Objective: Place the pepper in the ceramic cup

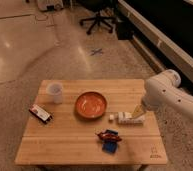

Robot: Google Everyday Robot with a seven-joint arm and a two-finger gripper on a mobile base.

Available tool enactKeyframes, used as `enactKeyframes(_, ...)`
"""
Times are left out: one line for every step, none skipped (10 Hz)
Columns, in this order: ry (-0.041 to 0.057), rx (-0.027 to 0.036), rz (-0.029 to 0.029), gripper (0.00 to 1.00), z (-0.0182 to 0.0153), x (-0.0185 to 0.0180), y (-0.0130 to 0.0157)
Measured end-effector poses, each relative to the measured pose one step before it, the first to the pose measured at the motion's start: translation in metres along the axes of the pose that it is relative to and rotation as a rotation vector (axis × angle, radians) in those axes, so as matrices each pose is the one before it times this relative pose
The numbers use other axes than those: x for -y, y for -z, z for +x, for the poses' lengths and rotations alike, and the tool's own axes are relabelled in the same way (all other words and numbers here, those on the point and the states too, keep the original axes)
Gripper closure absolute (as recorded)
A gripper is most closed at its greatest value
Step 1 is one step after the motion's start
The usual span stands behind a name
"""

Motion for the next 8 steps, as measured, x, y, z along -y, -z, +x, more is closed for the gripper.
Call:
enactKeyframes(0.00007, -0.0001, -0.00011, 0.2, 0.00004, -0.00003, -0.00009)
enactKeyframes(0.00326, -0.00115, -0.00004, 0.2, 0.00032, -0.00078, -0.00041)
enactKeyframes(0.02551, 0.00259, -0.00532, 0.2, 0.00096, -0.00829, 0.00012)
enactKeyframes(0.03507, 0.00309, -0.01174, 0.2, 0.00158, -0.01365, 0.00023)
enactKeyframes(0.06047, 0.00579, -0.01806, 0.2, 0.00103, -0.02437, 0.00054)
enactKeyframes(0.08475, 0.0037, -0.02109, 0.2, 0.00028, -0.034, -0.00085)
enactKeyframes(0.04588, 0.00152, -0.01162, 0.2, -0.00091, -0.01899, -0.00109)
enactKeyframes(0.05831, -0.00304, -0.02037, 0.2, 0.00006, -0.02622, -0.00488)
